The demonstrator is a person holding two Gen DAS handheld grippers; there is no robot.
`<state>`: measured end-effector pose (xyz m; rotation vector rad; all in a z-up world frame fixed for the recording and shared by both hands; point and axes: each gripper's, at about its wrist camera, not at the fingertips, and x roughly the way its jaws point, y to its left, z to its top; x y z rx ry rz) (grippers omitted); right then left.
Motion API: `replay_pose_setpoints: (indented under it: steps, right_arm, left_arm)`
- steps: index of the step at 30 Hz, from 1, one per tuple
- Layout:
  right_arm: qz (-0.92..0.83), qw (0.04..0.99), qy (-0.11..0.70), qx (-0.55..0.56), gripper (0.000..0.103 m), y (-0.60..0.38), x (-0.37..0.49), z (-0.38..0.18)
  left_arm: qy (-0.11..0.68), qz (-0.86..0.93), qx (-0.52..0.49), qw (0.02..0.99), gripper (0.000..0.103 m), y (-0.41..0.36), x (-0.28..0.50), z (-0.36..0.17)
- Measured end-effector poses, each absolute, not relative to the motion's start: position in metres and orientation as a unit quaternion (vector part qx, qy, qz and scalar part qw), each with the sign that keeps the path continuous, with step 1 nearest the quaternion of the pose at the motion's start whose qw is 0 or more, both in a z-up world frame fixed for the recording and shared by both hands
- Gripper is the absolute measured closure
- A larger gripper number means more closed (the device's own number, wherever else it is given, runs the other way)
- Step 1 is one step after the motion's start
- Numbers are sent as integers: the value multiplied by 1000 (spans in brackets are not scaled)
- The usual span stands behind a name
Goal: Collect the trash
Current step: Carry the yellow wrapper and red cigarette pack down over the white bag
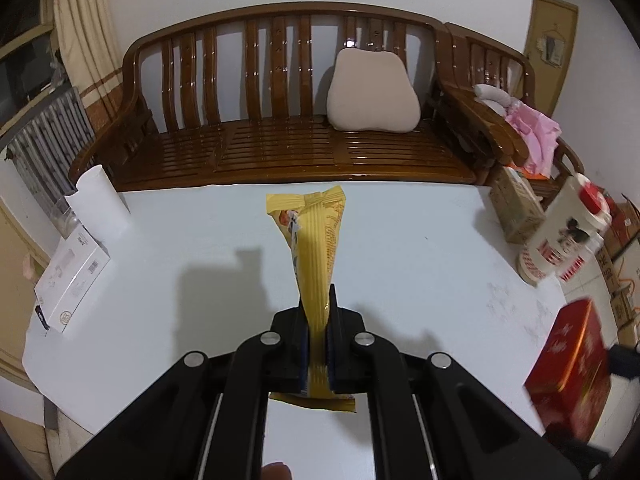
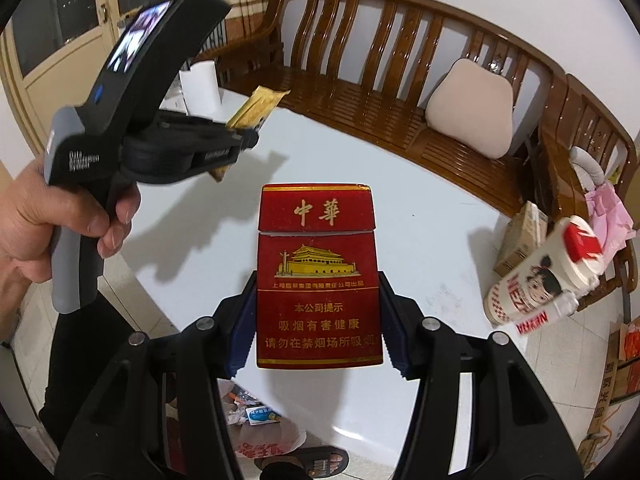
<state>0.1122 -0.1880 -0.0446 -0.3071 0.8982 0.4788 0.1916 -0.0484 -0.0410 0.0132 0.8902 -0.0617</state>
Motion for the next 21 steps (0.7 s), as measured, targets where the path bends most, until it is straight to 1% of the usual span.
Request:
replay_pose_setpoints:
  steps: [11,16,21]
  right_arm:
    - [214,882,399,-131,50,-211,41,-14]
    - [215,887,391,-123,50,-217,3,-14]
    - [211,887,394,-119,50,-222,-33,-31]
  left_arm:
    - [404,-70,23,912,96,-60,116,-19]
    - [396,-96,39,912,96,-69,72,-24]
    - [400,-122,45,907,96,-76,30,-45]
